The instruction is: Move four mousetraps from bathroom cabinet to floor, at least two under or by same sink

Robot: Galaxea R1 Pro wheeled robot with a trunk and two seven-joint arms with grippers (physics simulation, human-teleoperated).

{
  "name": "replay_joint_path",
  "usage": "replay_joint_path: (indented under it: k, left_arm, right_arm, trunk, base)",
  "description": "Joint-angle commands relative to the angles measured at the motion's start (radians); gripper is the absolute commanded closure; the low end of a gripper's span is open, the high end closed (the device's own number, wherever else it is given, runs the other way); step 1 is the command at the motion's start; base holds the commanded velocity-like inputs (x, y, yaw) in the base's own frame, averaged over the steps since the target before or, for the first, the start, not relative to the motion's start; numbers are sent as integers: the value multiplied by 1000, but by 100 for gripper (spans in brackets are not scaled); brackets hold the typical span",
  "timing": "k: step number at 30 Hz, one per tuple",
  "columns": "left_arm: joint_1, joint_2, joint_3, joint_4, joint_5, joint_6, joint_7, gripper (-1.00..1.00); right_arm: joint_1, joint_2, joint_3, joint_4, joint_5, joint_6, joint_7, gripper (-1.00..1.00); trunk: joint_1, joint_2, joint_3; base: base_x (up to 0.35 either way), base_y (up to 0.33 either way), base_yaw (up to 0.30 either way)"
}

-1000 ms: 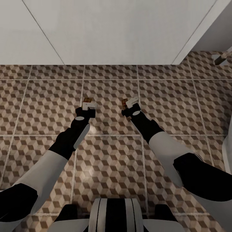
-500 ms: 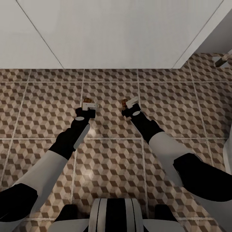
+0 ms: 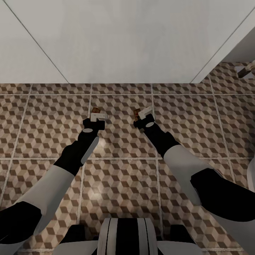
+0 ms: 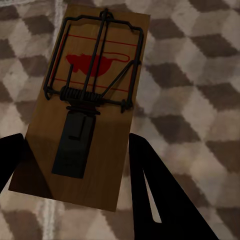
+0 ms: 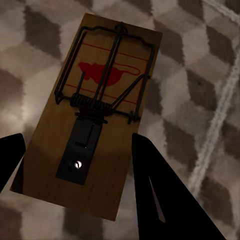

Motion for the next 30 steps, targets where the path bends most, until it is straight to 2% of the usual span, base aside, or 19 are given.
replay_joint_path:
  k: [1, 13, 23, 30]
  left_arm:
    - [-1, 1, -3, 0, 5, 5, 10, 100]
    - [-1, 1, -3, 5, 5, 5, 10, 100]
    - [-1, -1, -4, 20, 5, 4, 8, 100]
    - [-1, -5, -26, 23, 5, 3, 8, 100]
  right_arm:
    - [0, 0, 3, -1, 4, 7, -2, 100]
    - [0, 0, 3, -1, 4, 7, -2, 100]
    - [0, 0, 4, 22, 5, 10, -8, 100]
    - [0, 0, 4, 29, 7, 15, -11, 100]
  trunk:
    - [0, 0, 0]
    - [0, 0, 0]
    - [0, 0, 0]
    - [0, 0, 0]
  base:
    - [33, 0, 0]
    - [158, 0, 0]
    - [15, 0, 0]
    - [0, 0, 0]
